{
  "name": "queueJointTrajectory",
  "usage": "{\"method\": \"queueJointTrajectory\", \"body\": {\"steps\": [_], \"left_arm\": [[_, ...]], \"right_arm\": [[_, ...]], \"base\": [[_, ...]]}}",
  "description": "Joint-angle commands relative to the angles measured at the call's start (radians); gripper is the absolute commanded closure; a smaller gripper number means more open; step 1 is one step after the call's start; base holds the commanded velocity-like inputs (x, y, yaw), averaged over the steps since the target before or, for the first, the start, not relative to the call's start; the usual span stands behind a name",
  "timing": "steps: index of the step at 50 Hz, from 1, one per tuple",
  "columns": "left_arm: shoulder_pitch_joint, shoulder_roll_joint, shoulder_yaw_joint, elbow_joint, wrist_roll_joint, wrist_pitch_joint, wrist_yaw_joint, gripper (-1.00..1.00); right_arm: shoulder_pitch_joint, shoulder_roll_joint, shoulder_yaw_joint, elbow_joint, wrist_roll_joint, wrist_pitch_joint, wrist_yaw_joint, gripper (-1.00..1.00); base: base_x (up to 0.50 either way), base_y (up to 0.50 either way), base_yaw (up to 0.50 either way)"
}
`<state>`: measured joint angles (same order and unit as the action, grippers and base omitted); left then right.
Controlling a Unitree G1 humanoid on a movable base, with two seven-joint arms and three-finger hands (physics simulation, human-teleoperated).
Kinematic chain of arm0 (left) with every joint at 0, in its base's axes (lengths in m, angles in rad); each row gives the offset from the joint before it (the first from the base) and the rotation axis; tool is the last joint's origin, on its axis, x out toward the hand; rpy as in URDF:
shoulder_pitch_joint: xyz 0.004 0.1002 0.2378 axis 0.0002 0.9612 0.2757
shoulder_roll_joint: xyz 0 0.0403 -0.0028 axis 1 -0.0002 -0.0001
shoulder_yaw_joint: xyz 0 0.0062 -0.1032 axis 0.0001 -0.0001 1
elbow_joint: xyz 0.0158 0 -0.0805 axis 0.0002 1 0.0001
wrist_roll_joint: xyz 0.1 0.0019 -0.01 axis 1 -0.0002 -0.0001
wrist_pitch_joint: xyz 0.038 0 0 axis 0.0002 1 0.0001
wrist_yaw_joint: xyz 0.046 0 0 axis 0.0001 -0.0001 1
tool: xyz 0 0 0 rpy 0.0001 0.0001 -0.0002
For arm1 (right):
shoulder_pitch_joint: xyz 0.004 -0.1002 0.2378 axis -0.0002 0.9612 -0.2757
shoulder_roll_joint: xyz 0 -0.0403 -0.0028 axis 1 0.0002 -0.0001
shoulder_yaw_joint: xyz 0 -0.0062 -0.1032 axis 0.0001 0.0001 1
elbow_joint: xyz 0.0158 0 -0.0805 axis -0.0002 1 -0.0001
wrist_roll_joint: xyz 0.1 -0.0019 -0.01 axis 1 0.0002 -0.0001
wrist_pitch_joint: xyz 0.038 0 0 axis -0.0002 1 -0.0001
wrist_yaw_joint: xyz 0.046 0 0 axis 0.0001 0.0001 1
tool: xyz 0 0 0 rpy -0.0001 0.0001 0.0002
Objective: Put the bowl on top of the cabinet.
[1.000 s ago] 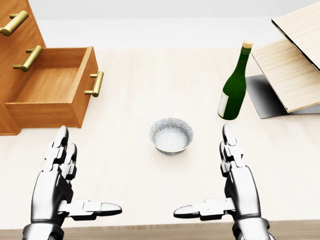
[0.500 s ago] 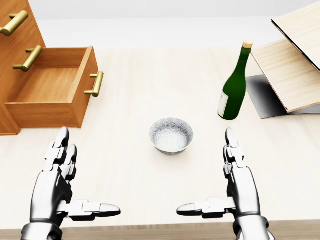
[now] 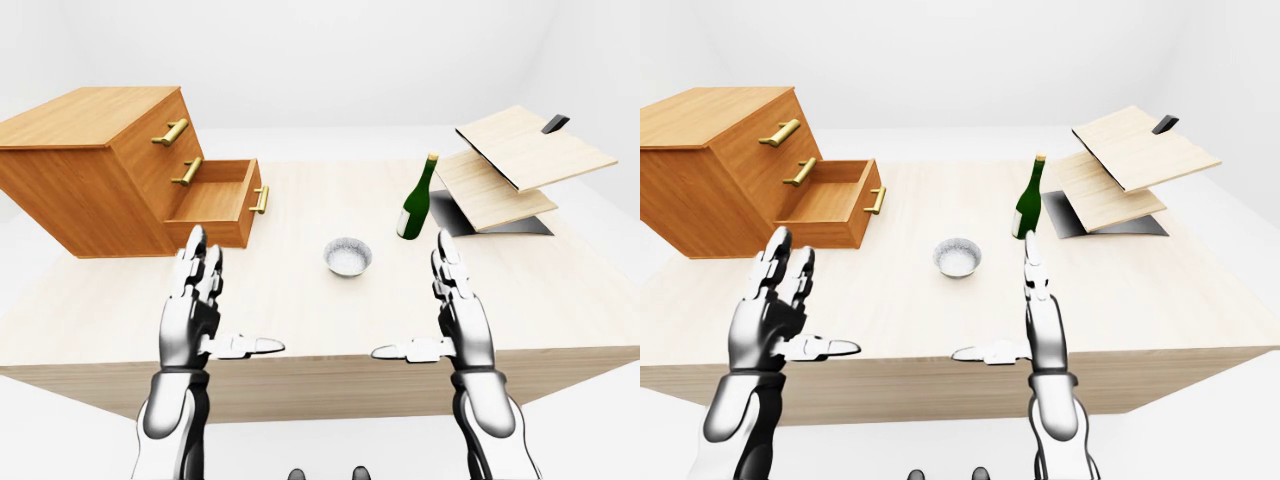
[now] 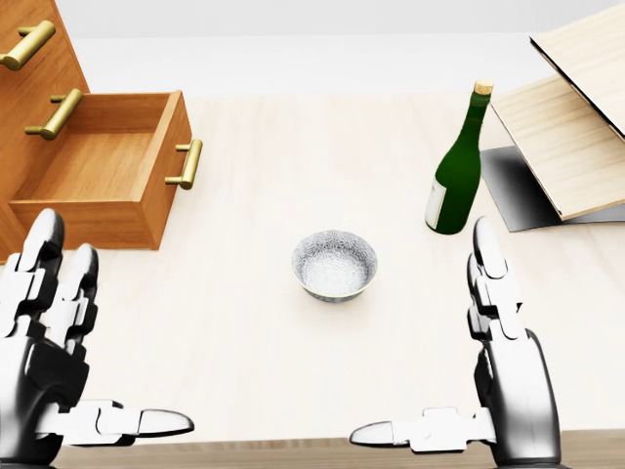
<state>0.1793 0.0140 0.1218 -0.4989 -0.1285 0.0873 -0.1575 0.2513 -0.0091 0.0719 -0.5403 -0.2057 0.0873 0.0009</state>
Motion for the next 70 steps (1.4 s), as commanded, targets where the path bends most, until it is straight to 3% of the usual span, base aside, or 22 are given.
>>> {"method": "queueJointTrajectory", "body": {"steps": [1, 11, 16, 26, 55, 70], "left_arm": [[0.002, -0.007, 0.041, -0.073, -0.047, 0.000, -0.012, -1.00], [0.010, -0.019, 0.048, -0.023, -0.054, 0.000, -0.027, -1.00], [0.000, -0.011, 0.067, -0.095, -0.085, 0.000, -0.013, -1.00], [0.005, -0.015, 0.055, -0.038, -0.070, 0.000, -0.021, -1.00], [0.009, -0.013, 0.061, -0.106, -0.073, 0.000, -0.019, -1.00], [0.026, -0.020, 0.056, -0.123, -0.068, 0.000, -0.028, -1.00]], "right_arm": [[0.050, -0.008, -0.017, -0.097, -0.003, 0.000, 0.023, -1.00], [0.074, -0.006, -0.021, -0.139, -0.037, 0.000, 0.036, -1.00], [0.082, 0.001, -0.035, -0.169, -0.032, 0.000, 0.042, -1.00], [0.087, 0.001, -0.020, -0.161, -0.057, 0.000, 0.041, -1.00], [0.089, -0.013, 0.020, -0.158, -0.067, 0.000, 0.045, -1.00], [0.070, 0.003, -0.015, -0.144, -0.026, 0.000, 0.026, -1.00]], "base": [[0.00, 0.00, 0.00], [0.00, 0.00, 0.00], [0.00, 0.06, 0.00], [0.00, 0.49, 0.00], [0.00, 0.50, 0.00], [0.00, 0.39, 0.00]]}}
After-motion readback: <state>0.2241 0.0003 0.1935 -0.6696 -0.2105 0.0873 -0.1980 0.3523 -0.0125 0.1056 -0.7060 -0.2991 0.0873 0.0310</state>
